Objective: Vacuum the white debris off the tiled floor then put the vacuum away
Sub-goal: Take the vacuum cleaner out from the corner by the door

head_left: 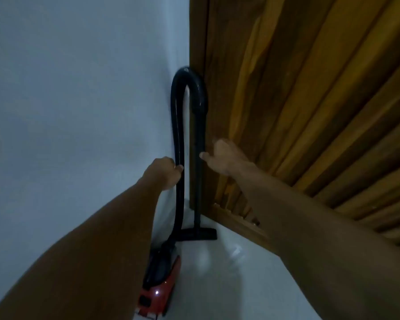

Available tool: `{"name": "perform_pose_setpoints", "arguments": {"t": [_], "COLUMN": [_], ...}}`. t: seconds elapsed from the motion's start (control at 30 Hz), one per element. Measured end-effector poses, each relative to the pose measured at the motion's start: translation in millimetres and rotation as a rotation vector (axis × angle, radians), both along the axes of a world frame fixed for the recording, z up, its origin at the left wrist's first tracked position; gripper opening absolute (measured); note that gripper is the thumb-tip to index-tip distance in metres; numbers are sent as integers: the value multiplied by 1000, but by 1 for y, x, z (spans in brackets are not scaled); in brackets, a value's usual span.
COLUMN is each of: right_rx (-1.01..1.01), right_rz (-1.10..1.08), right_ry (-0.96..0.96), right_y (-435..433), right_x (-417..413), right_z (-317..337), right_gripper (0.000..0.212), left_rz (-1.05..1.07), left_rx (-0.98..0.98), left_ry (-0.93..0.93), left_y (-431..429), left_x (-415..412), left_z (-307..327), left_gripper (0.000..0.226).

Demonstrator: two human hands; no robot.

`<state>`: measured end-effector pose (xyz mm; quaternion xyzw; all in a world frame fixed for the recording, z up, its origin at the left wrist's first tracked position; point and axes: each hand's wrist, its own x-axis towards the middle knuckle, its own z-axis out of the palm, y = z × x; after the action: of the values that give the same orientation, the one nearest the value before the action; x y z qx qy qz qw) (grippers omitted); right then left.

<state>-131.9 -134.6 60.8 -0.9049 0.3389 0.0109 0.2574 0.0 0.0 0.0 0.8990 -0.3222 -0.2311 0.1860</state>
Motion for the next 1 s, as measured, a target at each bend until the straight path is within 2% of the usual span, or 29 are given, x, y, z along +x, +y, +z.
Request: {"name": "perform_pose_setpoints", "arguments": {"t": [0.17,0.27,0.4,0.6,0.7,0.87,1.0], "right_rx": [-65,-132,-147,-73,-34,-13,2], "right_rz": [9,28,33,-1,3,9,39], "right_ry": [-73,-145,-241,-481,-579,-647,-722], "right_y": [-14,-23,-28,-27,-29,-35,-31], "right_x": [28,36,44,56,62,72,75], "right_z": [-97,-151,-208,-269,-283,-304,-315], "right_gripper": [42,57,89,109,108,115,89], "left_rz": [46,45,69,141,182,294,335], "left_rx": [25,22,21,-99,-242,-491,-588], "left_ry": [1,-14,-44,-11,85,146,179], "left_y": [-17,-26,-37,-50,-59,-76,-80], "left_x": [16,20,23,24,23,30,35], "left_z": [-96,-152,-217,-300,-329,-365,-379], "left_gripper": [50,48,56,75,75,61,58]}}
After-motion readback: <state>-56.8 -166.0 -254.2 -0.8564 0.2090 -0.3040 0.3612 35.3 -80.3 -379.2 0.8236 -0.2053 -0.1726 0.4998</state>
